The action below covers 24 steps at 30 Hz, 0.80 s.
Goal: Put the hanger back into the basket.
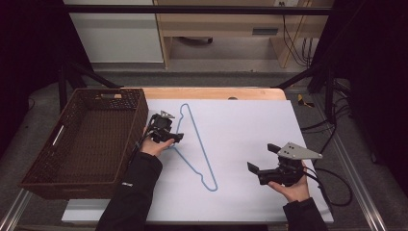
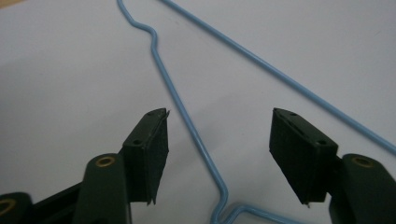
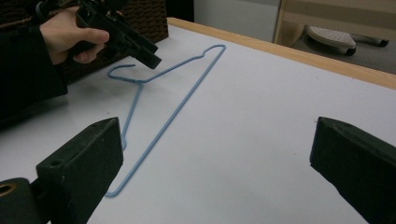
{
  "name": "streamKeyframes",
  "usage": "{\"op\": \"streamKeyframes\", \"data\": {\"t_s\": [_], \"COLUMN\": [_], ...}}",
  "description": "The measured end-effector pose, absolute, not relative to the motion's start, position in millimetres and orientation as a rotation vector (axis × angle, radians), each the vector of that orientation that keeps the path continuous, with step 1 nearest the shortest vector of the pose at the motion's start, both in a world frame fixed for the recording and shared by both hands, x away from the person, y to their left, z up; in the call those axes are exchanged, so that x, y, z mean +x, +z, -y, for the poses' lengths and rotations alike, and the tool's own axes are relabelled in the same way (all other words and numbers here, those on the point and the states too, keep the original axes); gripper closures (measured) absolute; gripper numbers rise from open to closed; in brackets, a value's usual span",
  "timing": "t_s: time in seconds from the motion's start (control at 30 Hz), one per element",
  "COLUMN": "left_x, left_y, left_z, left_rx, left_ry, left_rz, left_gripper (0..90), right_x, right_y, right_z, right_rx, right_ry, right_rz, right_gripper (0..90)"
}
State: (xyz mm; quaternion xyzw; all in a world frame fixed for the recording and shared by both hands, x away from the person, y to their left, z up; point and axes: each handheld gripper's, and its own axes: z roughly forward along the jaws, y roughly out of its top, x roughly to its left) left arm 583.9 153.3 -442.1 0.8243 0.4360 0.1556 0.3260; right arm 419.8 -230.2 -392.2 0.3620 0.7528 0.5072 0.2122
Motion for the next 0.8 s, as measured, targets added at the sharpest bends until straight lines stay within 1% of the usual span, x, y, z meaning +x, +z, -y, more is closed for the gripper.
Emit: {"op": "streamKeyframes", "data": {"t_s": [0.2, 0.3, 0.33, 0.37, 0.43, 0.6, 0.8], "left_x": [587.5, 587.6, 587.7, 588.0, 588.4, 588.5, 586.9], "left_y": [-458.0, -460.5, -461.3, -462.6, -463.3, -465.0, -465.1], "left_z": [-154.0, -153.7, -153.2, -152.7, -152.6, -152.5, -149.1], "left_rx": [2.181, 2.186, 2.186, 2.177, 2.180, 2.180, 2.197], "left_ry": [0.397, 0.383, 0.383, 0.382, 0.386, 0.392, 0.430], "left_rz": [-1.198, -1.204, -1.206, -1.207, -1.217, -1.226, -1.231], "left_gripper": [50.5, 56.1, 56.1, 59.5, 63.1, 69.1, 75.9], "right_x": [420.1, 420.4, 420.4, 420.4, 420.6, 420.8, 421.5], "right_y": [-393.1, -393.6, -393.6, -393.7, -394.0, -394.2, -395.5], "right_z": [229.0, 228.6, 228.6, 228.1, 227.8, 227.2, 224.9], "right_rx": [1.002, 1.000, 1.000, 1.004, 1.004, 1.001, 1.004], "right_ry": [1.407, 1.405, 1.405, 1.404, 1.403, 1.404, 1.398], "right_rz": [-2.096, -2.100, -2.100, -2.100, -2.101, -2.103, -2.112], "right_gripper": [3.1, 3.1, 3.1, 3.1, 3.1, 3.1, 3.1]}}
